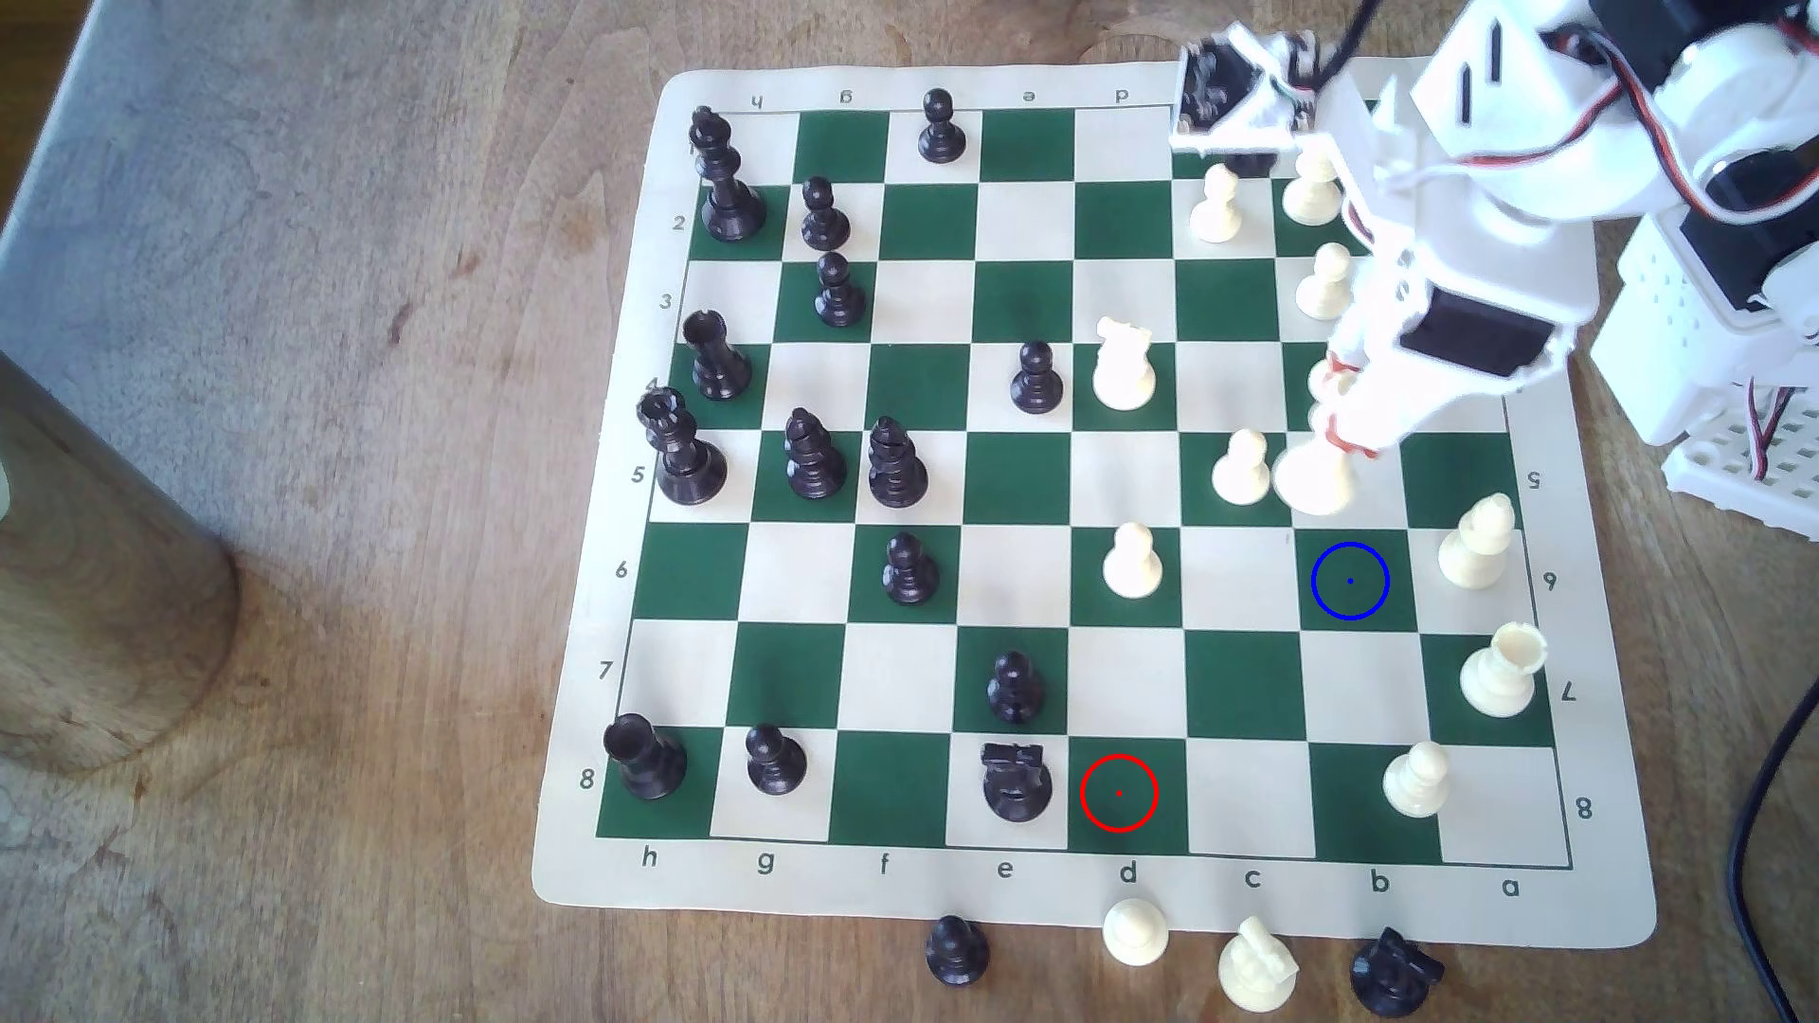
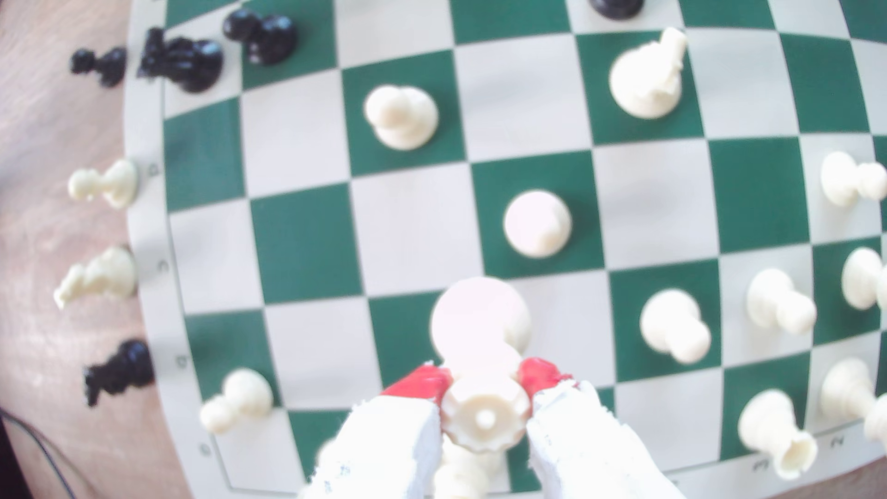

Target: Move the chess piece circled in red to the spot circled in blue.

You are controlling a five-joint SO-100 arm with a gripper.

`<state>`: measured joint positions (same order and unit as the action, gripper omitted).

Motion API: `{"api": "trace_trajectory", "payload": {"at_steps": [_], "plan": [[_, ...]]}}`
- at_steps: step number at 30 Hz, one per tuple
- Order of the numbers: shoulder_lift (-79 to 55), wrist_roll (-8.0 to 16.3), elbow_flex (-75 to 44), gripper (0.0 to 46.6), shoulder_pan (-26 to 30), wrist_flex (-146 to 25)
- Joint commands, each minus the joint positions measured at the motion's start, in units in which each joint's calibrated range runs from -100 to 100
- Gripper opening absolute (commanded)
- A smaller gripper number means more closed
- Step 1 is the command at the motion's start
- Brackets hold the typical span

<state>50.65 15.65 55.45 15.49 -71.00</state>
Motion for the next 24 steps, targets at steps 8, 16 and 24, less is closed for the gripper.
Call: {"api": "trace_trajectory", "payload": {"at_steps": [8, 16, 24], "plan": [[0.2, 1.5, 3.9, 4.0, 5.1, 4.9], [-4.6, 1.9, 2.4, 4.1, 7.1, 8.0], [-6.5, 1.5, 2.7, 4.1, 7.2, 8.8]]}}
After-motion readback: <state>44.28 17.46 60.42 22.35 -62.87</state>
